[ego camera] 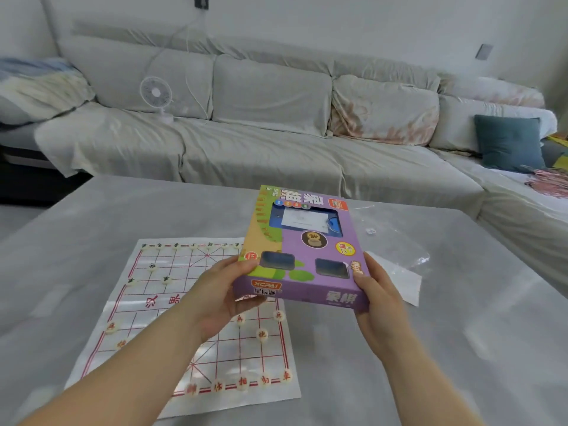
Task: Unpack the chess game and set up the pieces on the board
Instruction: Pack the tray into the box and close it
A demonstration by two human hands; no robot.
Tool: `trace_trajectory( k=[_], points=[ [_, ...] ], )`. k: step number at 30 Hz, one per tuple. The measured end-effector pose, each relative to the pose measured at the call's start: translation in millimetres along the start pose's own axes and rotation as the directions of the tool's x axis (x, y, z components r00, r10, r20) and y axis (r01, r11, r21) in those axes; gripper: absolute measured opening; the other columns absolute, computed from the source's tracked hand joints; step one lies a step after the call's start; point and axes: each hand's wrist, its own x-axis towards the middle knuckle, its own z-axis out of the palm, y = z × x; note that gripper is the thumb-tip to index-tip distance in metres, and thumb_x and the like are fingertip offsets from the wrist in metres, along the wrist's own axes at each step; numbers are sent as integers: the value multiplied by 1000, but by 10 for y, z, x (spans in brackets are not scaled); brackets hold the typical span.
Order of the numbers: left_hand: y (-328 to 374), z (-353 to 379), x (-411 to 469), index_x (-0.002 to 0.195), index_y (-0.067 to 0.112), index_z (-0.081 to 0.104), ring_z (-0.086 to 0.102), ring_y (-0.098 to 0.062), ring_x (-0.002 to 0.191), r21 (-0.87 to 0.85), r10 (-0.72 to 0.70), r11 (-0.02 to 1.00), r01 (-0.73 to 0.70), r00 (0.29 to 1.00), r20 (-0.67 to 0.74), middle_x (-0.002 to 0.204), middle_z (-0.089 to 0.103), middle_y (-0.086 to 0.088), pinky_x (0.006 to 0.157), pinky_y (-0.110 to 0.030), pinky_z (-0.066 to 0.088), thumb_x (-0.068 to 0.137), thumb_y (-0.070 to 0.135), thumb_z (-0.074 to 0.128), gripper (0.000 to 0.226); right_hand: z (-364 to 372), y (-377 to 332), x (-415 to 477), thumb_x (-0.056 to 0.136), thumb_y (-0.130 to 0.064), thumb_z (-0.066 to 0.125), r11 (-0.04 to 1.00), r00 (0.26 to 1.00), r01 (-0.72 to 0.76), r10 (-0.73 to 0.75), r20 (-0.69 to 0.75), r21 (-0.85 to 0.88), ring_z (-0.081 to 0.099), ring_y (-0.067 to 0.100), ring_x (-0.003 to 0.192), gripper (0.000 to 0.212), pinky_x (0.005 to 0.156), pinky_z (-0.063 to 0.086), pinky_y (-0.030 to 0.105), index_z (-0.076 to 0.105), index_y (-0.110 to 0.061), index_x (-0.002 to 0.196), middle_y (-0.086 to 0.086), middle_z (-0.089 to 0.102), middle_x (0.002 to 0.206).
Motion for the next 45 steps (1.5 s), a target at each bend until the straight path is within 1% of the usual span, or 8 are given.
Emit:
trace_trajectory(
  k=[5,11,14,19,25,32,40,45],
  points=[
    [320,-620,49,89,8,60,67,-13,59,-31,116,992,-120,986,-118,67,71,-4,53,-25,57,90,9,47,13,740,165,426,93,-5,43,996,991,-34,44,124,-89,67,4,63,28,52,53,16,50,-15,118,1,66,94],
    [870,-1633,246,78,8,56,61,-4,43,51,249,967,-248,900,-357,48,64,3,45,-16,52,92,5,44,19,1873,631,924,93,-11,47,956,952,-32,118,284,-291,63,18,87,19,83,52,33,53,-17,110,4,64,105],
    [1077,-2142,366,76,8,55,60,-3,41,98,299,953,-286,844,-446,45,63,5,43,-15,50,93,4,42,21,2468,916,1144,92,-8,48,941,935,-68,176,307,-331,60,21,88,22,78,51,31,51,-11,114,10,60,113],
    [1302,-2997,586,107,2,50,57,-2,38,179,340,940,-292,736,-585,41,60,7,42,-13,49,94,3,41,16,3267,1383,1416,91,-8,50,906,885,-113,278,372,-407,60,22,94,32,86,51,35,47,-9,123,11,58,120],
    [1310,-3686,1005,112,7,55,58,2,45,406,408,900,-158,630,-661,63,64,2,60,-18,50,94,8,44,22,3715,1802,1674,90,-12,53,855,887,-72,290,359,-513,58,21,99,36,86,49,30,48,-6,125,11,57,125],
    [1160,-3816,1361,125,2,52,47,-32,117,682,566,728,68,501,-655,127,53,-17,96,-34,35,95,12,40,34,3781,2018,1822,90,-17,53,709,918,62,236,319,-702,53,23,114,36,89,44,27,46,-8,124,6,53,128],
    [1093,-3892,1624,127,4,50,42,-36,120,740,645,643,195,382,-662,130,50,-20,95,-35,31,97,17,35,37,3867,2101,2012,91,-15,52,625,917,120,227,328,-771,50,24,118,36,93,43,29,45,-6,126,9,51,132],
    [1072,-3934,1697,129,13,49,38,-34,123,705,646,543,456,309,-698,132,48,-18,108,-41,17,97,25,30,39,3868,2145,2040,93,-17,49,636,905,178,195,379,-751,49,23,119,37,94,41,26,43,-7,128,7,50,134]
  ],
)
